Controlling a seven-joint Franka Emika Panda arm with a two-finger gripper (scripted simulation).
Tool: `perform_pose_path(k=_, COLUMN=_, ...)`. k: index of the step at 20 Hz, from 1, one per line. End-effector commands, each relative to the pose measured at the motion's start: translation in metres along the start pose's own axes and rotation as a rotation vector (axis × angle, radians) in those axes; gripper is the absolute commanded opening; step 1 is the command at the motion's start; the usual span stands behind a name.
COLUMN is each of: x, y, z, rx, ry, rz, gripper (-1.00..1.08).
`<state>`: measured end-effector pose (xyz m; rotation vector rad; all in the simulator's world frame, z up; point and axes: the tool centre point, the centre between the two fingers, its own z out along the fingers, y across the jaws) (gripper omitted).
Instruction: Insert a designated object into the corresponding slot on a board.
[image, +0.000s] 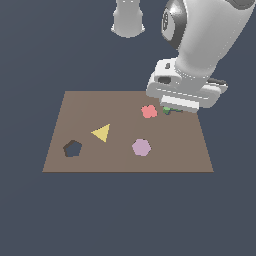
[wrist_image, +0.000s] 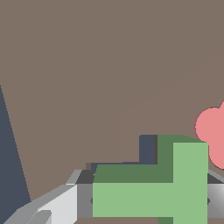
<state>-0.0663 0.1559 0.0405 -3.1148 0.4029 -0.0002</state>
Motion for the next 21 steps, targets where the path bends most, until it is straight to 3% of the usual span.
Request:
perform_pose_path(k=1, x=-0.003, y=-0.008, z=0.0, rx=0.0, ry=0.0, rz=-0.013, gripper=-1.0)
perform_pose_path(k=11, x=-0.003, y=-0.009, z=0.01, rx=-0.001, ry=-0.001, rz=-0.017, gripper=-1.0)
perform_pose_path(k=12, x=-0.003, y=-0.009, z=0.01, rx=-0.001, ry=-0.001, rz=-0.017, gripper=1.0)
perform_pose_path(k=21, x=-0.003, y=-0.009, z=0.01, rx=-0.001, ry=-0.001, rz=-0.017, gripper=1.0)
